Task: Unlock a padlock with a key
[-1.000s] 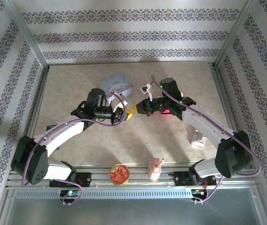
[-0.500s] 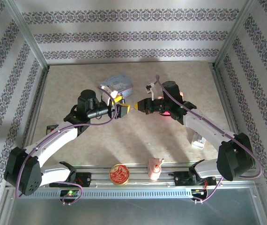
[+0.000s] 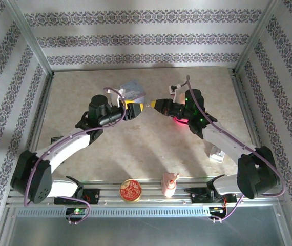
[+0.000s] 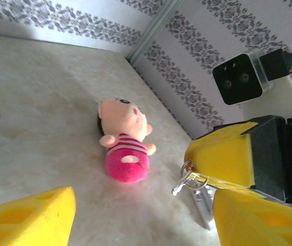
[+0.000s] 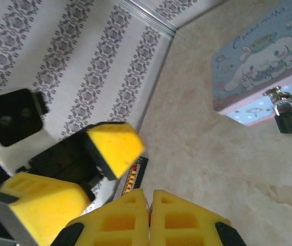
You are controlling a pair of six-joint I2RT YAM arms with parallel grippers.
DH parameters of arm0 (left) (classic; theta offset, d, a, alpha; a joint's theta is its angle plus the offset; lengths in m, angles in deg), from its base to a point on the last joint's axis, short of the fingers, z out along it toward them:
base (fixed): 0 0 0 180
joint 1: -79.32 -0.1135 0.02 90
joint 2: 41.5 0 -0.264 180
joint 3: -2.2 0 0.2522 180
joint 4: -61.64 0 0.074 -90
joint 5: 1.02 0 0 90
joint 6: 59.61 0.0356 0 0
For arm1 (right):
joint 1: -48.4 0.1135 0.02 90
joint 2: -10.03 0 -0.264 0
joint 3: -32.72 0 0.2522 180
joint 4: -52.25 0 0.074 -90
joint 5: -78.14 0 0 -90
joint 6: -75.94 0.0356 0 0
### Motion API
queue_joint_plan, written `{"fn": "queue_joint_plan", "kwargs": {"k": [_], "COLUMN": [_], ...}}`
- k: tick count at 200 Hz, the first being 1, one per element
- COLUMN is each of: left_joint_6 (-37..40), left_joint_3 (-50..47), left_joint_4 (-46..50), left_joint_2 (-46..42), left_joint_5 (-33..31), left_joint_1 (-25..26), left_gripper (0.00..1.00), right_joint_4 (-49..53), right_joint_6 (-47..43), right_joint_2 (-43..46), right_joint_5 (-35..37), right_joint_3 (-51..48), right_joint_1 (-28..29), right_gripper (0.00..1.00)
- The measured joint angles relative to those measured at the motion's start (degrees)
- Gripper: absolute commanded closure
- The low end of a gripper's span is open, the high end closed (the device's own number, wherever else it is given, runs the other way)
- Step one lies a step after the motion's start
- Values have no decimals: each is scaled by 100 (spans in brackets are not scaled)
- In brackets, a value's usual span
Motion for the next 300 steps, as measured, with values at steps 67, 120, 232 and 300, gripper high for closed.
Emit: {"fn": "queue_joint_plan", "kwargs": {"k": [67,120,232,300], "left_joint_6": [-1322,-1912,-2509,-2883], "left_joint_3": [90,90,293,315], "left_joint_4": [-1390,-2184,-3091,-3613], "left_joint_2": [765,968,1338,1620], "left_joint_5": [682,804,820,957], "left_joint_1": [-4,-9,-234,-234], "left_gripper": [50,61,67,83], "right_joint_4": [-2238,-2953,-3067,-3062], "right_joint_6": [1534,2055,2098,2098], "right_joint_2": [-798,-1021,-1021,-1019], "right_joint_5": [-348,-455,-498,-496], "right_joint_3": [-33,-33,-33,-33], "right_joint_1": [-212,-208,-170,-168], "right_gripper": [100,100,100,100]}}
